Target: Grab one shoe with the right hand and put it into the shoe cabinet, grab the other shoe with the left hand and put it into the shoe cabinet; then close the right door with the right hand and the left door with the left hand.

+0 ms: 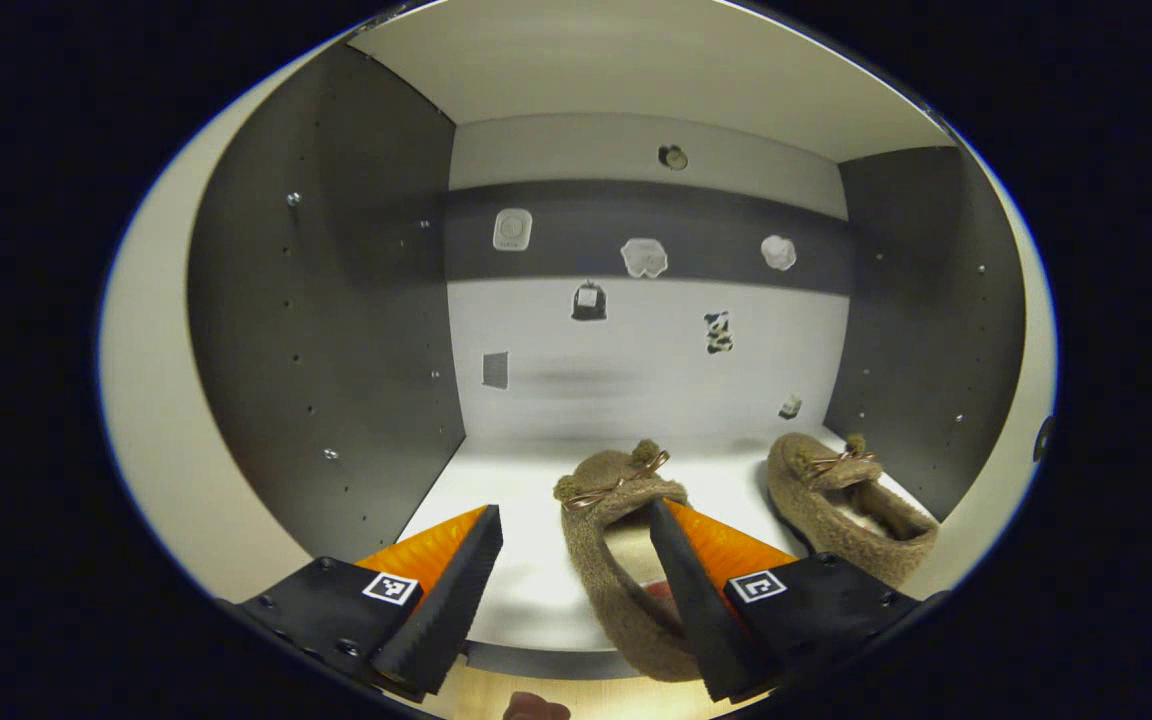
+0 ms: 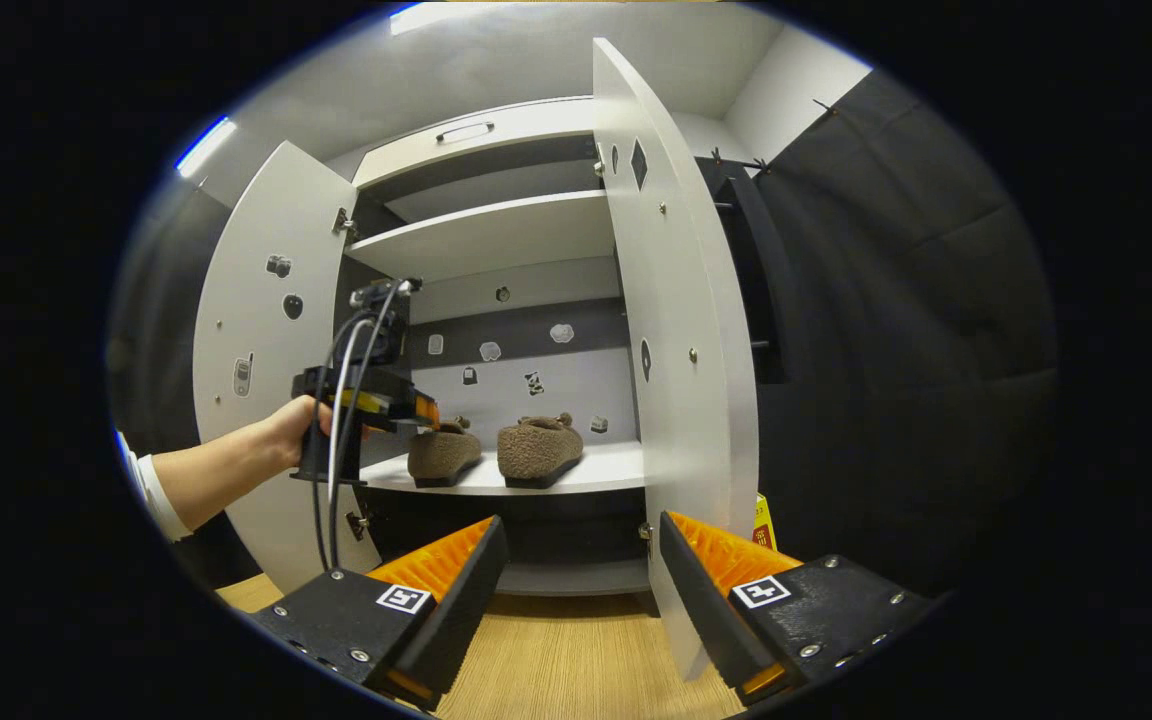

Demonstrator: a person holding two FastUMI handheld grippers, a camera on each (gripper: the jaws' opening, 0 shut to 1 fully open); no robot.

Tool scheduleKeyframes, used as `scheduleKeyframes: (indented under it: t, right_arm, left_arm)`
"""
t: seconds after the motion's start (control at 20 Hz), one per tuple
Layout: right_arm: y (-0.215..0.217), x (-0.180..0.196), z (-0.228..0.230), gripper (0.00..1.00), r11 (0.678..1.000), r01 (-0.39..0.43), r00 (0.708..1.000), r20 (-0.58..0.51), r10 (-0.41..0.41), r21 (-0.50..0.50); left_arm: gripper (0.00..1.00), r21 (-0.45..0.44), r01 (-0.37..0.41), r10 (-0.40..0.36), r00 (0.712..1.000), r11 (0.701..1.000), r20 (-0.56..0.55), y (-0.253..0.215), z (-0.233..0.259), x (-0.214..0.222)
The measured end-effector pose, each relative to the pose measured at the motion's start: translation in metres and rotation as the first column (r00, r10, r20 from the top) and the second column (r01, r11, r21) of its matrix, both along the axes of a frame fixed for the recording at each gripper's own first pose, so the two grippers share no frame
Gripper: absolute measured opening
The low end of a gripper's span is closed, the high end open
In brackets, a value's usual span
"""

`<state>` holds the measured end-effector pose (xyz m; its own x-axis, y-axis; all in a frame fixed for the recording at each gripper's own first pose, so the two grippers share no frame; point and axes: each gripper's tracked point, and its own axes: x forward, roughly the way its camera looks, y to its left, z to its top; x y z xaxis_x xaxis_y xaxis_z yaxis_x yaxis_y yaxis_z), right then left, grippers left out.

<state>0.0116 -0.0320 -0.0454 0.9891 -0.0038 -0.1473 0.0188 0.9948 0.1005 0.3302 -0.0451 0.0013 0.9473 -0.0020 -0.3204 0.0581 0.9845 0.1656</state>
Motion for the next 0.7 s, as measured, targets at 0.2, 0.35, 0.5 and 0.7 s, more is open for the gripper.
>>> scheduleKeyframes:
  t: [0.2,0.35,0.5,0.7]
  right_arm:
    - [0.002,-0.001,0.01,0.94,1.0,-0.014,1.0,0.02,0.014,-0.008]
    - [0.004,-0.004,0.016,0.94,1.0,-0.022,0.999,0.034,0.022,-0.011]
    - [0.007,-0.007,0.015,0.94,0.999,-0.034,0.999,0.029,0.035,-0.006]
    - [0.008,-0.011,0.013,0.94,0.998,-0.048,0.998,0.026,0.049,-0.029]
  left_arm:
    - [0.97,-0.025,0.069,-0.065,0.99,0.997,0.123,-0.017,0.046,-0.04]
    - [0.95,-0.034,0.111,-0.102,0.974,0.993,0.203,-0.027,0.067,-0.077]
    - [0.94,-0.046,0.12,-0.106,0.969,0.992,0.223,-0.026,0.067,-0.112]
    - [0.96,-0.053,0.111,-0.091,0.951,0.992,0.295,-0.019,0.061,-0.16]
